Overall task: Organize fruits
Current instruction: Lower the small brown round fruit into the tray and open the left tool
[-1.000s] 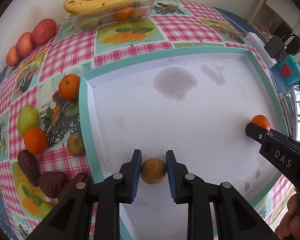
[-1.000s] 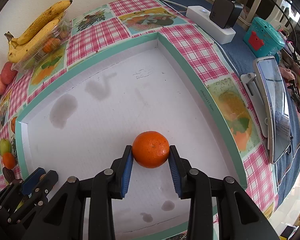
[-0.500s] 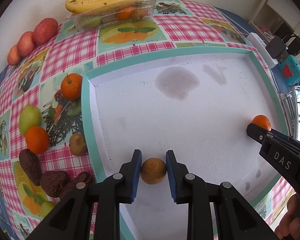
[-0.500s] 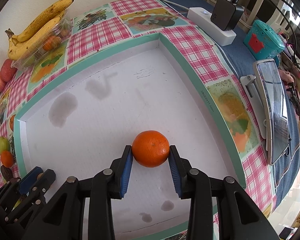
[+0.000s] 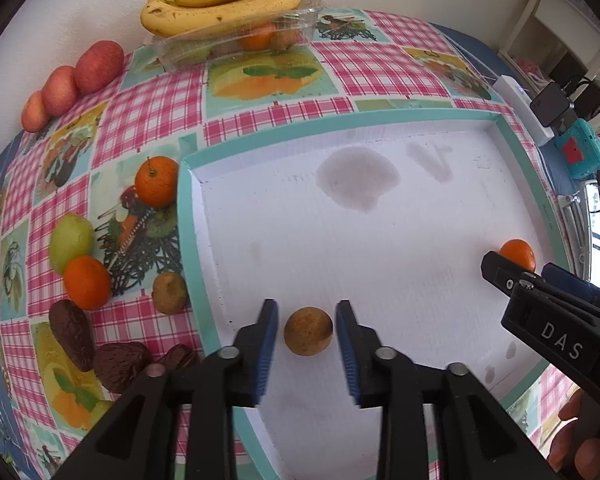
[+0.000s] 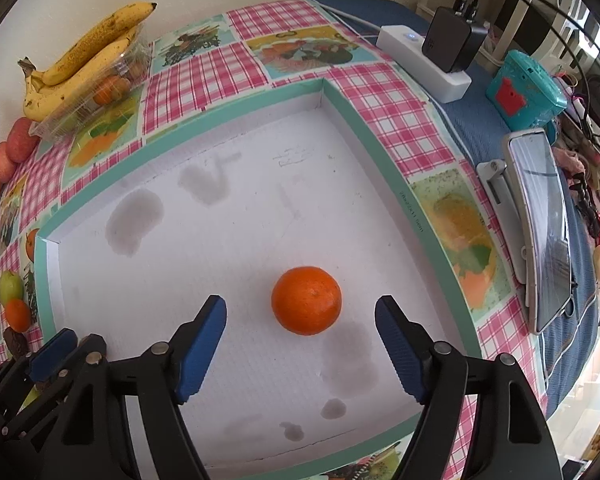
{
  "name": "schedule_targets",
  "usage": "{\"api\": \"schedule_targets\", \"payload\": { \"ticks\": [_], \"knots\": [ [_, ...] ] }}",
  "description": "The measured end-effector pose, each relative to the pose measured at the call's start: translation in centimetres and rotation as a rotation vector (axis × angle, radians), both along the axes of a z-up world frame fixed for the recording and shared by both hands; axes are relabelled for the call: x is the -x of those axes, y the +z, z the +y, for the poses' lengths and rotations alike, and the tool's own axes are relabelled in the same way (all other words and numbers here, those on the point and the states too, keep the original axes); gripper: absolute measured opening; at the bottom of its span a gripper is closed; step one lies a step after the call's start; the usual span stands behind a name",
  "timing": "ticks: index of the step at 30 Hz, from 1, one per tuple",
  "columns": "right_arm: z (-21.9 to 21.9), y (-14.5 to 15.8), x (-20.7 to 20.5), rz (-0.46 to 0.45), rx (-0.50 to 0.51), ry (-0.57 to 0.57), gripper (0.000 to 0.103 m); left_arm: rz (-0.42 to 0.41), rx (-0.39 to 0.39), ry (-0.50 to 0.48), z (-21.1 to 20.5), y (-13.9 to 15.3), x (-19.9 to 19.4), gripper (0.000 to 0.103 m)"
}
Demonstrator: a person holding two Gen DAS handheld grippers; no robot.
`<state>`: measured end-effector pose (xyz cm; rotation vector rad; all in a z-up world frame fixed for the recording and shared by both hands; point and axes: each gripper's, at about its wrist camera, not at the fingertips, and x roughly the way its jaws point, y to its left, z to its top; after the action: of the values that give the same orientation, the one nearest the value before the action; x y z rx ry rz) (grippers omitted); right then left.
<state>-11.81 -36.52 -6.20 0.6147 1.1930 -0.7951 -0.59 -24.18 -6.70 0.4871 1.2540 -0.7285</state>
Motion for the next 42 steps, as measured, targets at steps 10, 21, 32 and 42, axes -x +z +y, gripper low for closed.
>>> {"api": "schedule_targets", "payload": {
  "ticks": [10, 21, 32, 42],
  "knots": [
    [0.0, 1.6, 0.5, -0.026, 0.049, 0.0, 0.09, -0.027, 0.03, 0.037, 1.0, 2.2, -1.0, 0.075],
    [0.3, 3.2, 0.9, -0.062, 0.085, -0.012, 0.096, -0.059, 0.015, 0.107, 2.8, 3.1, -1.9, 0.087],
    [1.0, 4.7, 1.2, -0.11, 0.094, -0.003, 0.096, -0.127, -0.005, 0.197, 4.7, 3.8, -3.5, 0.103],
    [2.0, 5.6, 1.0, -0.139, 0.085, 0.017, 0.096, -0.153, -0.005, 0.252, 7.6, 4.7, -4.7, 0.103]
  ]
}}
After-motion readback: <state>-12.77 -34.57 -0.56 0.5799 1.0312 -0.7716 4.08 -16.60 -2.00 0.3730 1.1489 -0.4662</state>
